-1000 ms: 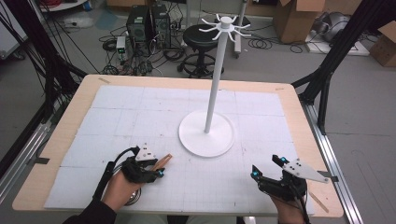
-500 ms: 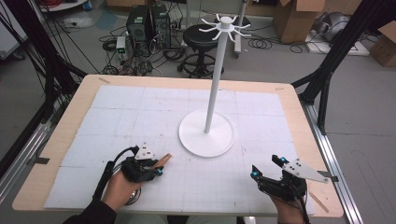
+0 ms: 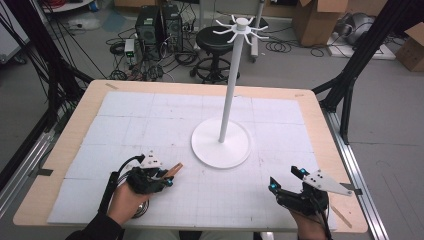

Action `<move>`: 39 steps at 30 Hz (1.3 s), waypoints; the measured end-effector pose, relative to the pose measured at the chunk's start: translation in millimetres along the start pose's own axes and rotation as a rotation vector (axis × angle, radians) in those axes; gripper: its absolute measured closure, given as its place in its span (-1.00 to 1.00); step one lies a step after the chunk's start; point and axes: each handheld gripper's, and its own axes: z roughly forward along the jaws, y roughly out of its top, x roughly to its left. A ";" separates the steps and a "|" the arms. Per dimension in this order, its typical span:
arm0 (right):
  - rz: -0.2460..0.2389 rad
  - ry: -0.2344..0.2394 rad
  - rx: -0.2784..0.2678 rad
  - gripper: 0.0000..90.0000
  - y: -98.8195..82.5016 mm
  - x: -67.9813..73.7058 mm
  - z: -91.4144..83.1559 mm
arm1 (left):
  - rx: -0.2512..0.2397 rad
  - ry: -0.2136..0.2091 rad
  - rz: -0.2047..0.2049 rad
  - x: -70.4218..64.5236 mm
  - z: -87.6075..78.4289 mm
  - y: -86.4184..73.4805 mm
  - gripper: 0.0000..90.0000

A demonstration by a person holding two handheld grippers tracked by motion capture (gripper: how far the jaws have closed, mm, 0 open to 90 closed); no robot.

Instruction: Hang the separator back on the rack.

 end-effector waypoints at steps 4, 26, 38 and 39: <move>0.013 0.027 -0.004 -0.63 0.1 -0.6 0.4 | -0.079 -0.040 -0.022 0.4 -12.9 2.6 0.49; -0.011 0.464 -0.092 -0.48 19.8 40.4 14.5 | -0.450 -0.320 0.035 -16.8 -61.4 17.6 0.49; 0.017 0.593 -0.164 -0.50 36.5 57.7 21.4 | -0.499 -0.432 0.115 -34.6 -62.4 22.9 0.50; 0.008 0.616 -0.163 -0.54 38.4 60.9 22.8 | -0.502 -0.442 0.122 -37.3 -62.5 23.8 0.50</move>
